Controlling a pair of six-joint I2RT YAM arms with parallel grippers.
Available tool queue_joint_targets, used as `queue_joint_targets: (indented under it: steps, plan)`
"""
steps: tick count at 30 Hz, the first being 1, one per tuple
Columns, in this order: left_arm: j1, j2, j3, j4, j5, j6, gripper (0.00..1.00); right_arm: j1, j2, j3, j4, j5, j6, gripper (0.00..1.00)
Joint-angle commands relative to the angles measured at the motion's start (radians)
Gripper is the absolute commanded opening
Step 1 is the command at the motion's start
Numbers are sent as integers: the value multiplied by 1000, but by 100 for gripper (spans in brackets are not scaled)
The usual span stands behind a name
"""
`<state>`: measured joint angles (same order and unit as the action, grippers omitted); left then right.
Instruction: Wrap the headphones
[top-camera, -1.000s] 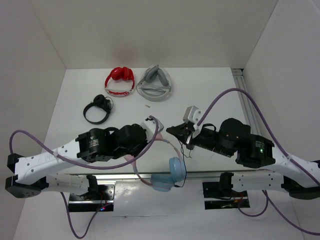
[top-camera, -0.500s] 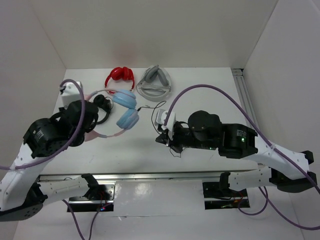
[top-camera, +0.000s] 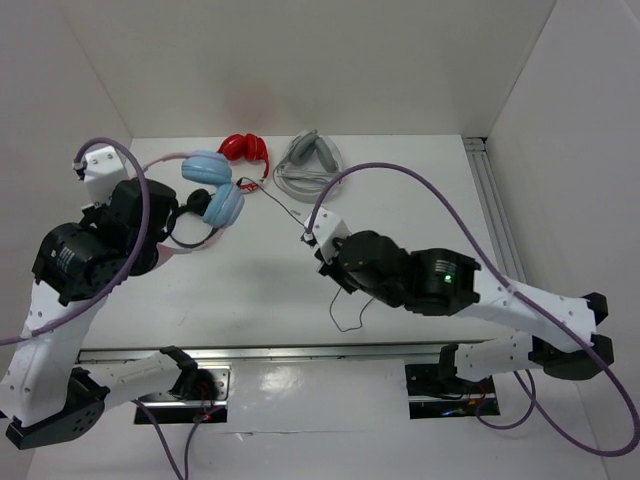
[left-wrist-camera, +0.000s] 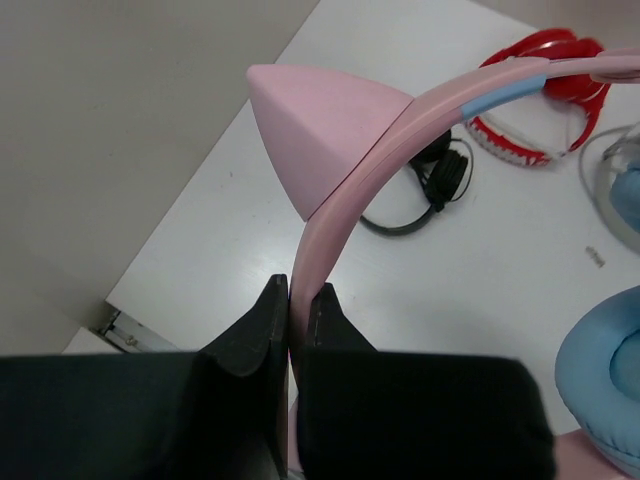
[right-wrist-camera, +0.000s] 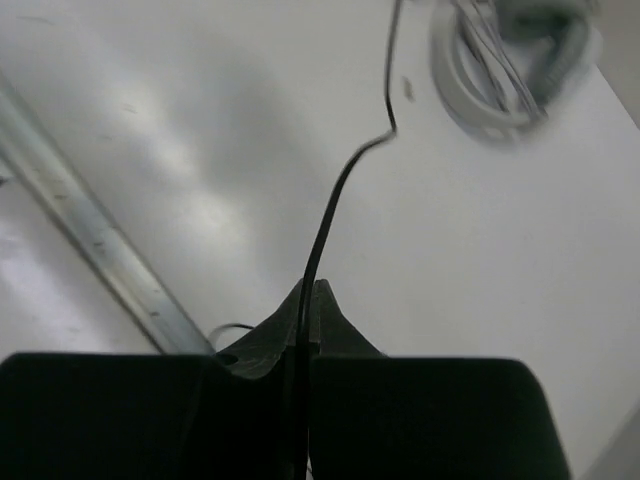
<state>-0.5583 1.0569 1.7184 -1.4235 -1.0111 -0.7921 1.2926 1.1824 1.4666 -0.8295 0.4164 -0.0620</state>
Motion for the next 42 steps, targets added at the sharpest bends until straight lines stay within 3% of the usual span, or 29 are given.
queue_joint_targets:
  steps: [1,5,10,13,14,17,22,26,29,31,35,42]
  plan:
    - [36,17,121,57,-43,-56,0,33,49,-103,-7,384,160,0]
    - [126,84,228,76,14,-7,0,91,59,-196,21,459,249,0]
    - [172,104,332,156,196,85,0,91,83,-305,128,479,301,0]
    - [181,123,366,192,334,138,0,91,45,-415,332,501,274,0]
    - [181,133,383,192,376,161,0,91,-4,-460,501,501,251,0]
    - [181,196,425,173,540,211,0,31,-87,-626,810,359,120,2]
    - [181,160,386,185,729,237,0,-131,-133,-652,880,227,79,2]
    - [181,114,372,210,827,194,0,-153,-124,-673,934,63,70,2]
    - [181,92,354,254,911,139,0,-119,-99,-698,975,62,88,2]
    - [181,78,343,284,911,105,0,-96,-99,-716,998,74,97,2]
    - [190,40,276,319,765,33,0,-23,-89,-729,977,39,97,2]
    - [190,2,184,360,661,-51,0,96,-38,-635,943,62,45,6]
